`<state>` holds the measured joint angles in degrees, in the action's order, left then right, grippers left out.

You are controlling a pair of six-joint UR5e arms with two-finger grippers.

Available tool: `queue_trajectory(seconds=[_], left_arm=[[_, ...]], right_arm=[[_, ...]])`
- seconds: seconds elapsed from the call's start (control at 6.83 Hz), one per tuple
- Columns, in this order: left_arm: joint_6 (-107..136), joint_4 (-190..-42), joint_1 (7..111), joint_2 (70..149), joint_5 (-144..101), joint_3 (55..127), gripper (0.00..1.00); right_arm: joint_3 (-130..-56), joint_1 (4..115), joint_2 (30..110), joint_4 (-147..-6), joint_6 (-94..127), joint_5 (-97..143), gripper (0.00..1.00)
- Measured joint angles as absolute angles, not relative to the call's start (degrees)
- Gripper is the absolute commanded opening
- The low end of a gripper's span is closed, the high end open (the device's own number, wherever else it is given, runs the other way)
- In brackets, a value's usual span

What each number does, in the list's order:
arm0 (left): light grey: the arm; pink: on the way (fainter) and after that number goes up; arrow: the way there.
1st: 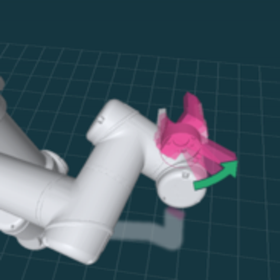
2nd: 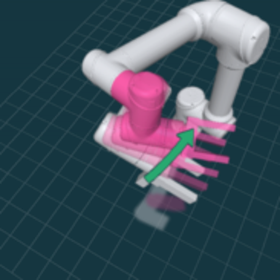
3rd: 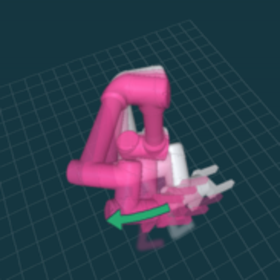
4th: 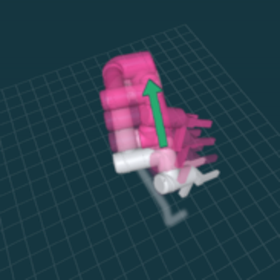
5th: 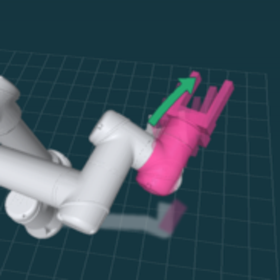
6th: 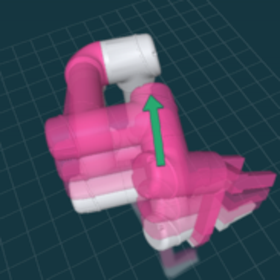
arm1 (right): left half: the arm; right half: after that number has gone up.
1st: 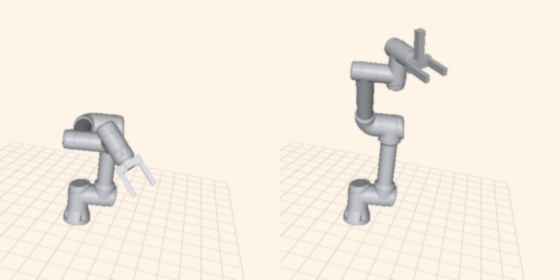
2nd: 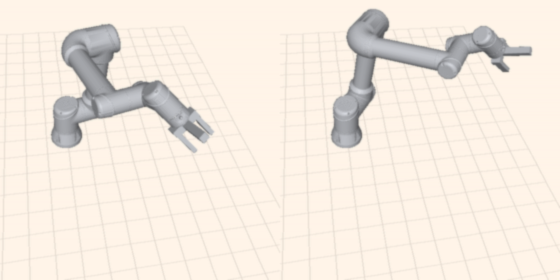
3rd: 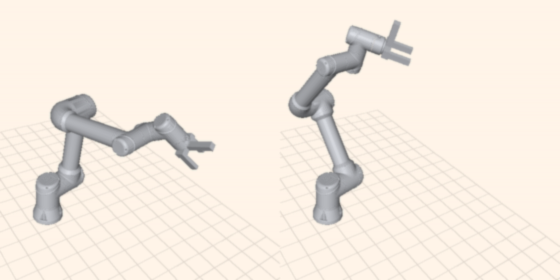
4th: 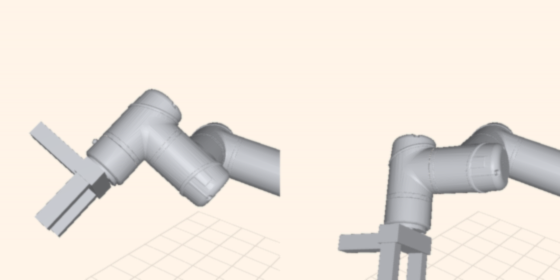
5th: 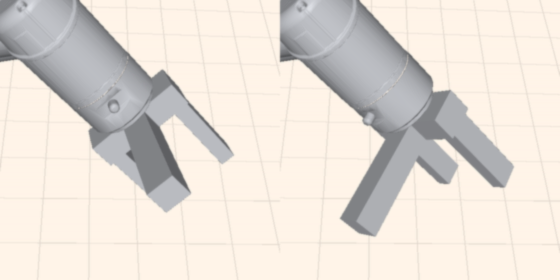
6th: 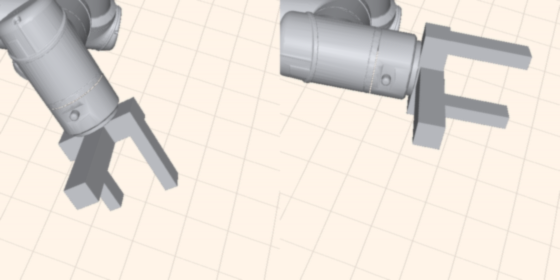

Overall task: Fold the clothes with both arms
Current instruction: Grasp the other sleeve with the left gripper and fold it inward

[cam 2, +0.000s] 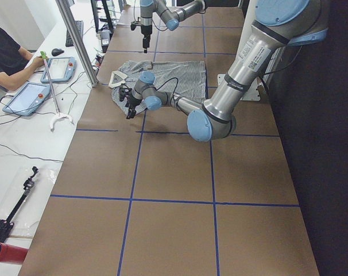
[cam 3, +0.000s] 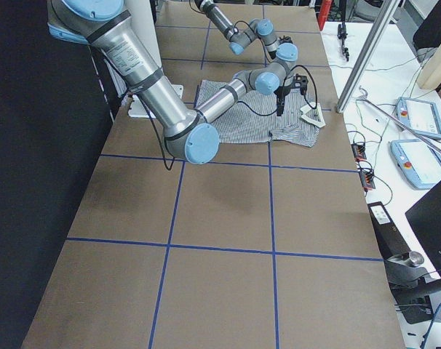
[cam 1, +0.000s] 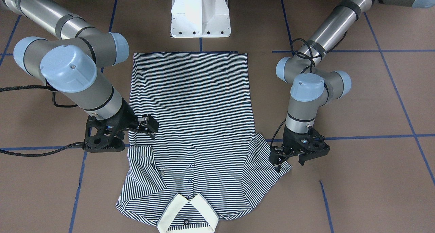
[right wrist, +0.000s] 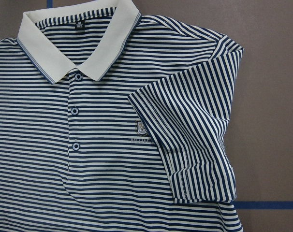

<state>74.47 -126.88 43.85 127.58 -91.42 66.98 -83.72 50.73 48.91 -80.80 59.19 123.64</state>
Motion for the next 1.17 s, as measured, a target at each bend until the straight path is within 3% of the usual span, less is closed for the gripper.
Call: queue_trajectory(seconds=[0.29,0.44,0.59,0.73,0.88,1.17], left_arm=[[73.4,-127.1,43.1,128.0,-90.8,65.9,0.91],[73.2,-127.1,42.7,128.1,-90.7,65.7,0.8],[73.1,-127.1,42.6,128.2,-90.7,65.7,0.47],[73.0,-127.1,42.5,128.2,-90.7,65.7,0.2],[72.7,-127.1,42.5,128.3,-90.7,65.7,0.0],[71.9,-127.0,42.5,128.5,-90.8,66.0,0.0]], right_arm=[[-83.8,50.8,48.9,-80.8,59.3,123.5,1.0],[-83.8,50.8,48.9,-80.8,59.3,123.5,1.0],[-83.8,50.9,49.0,-80.8,59.2,123.5,1.0],[-83.8,50.9,49.0,-80.8,59.2,123.5,1.0],[-83.8,50.9,49.0,-80.8,59.2,123.5,1.0],[-83.8,51.0,49.0,-80.8,59.3,123.4,1.0]])
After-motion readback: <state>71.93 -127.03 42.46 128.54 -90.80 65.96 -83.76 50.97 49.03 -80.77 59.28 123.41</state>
